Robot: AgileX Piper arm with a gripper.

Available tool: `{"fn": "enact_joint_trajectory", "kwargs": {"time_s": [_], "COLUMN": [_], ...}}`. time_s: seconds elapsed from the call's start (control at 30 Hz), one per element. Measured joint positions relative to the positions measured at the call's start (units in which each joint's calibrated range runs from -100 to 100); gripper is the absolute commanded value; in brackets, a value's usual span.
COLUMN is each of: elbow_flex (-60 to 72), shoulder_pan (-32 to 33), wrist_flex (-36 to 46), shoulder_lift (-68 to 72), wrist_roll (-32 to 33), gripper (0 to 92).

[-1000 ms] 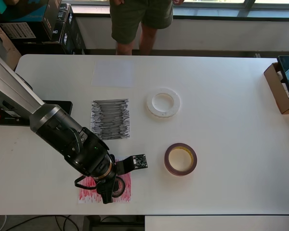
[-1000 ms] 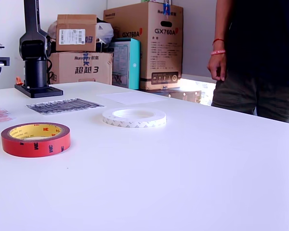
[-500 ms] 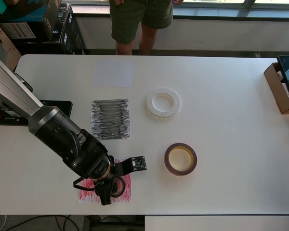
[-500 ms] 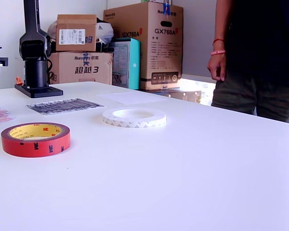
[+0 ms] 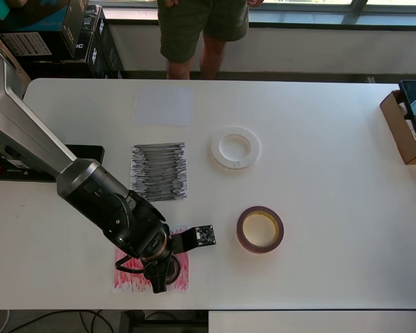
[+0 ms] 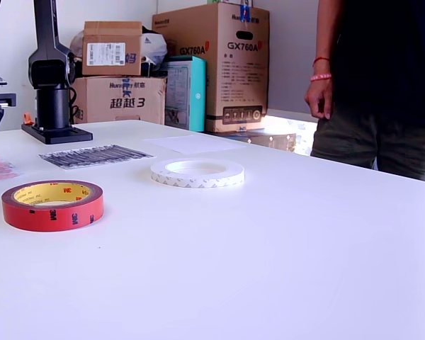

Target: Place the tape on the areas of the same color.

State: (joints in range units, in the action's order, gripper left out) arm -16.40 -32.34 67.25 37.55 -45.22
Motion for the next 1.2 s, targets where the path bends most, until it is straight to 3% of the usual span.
{"fn": "enact_joint_trajectory", "kwargs": {"time_s": [0.77, 0.87, 1.1, 1.13, 1.2], "elbow_flex": [-0.01, -0.01, -0.01, -0.01, -0.01], "shoulder_pan": [-0.09, -0.09, -0.09, -0.09, -0.09], "wrist_flex": [0.03, 0.03, 0.03, 0.03, 0.03], "shoulder_lift": [2.45, 2.45, 2.45, 2.45, 2.45], "wrist_roll": [0.00, 0.00, 0.94, 1.32, 1.69], "gripper": [59.3, 47.4, 3.2, 0.0, 1.9]}}
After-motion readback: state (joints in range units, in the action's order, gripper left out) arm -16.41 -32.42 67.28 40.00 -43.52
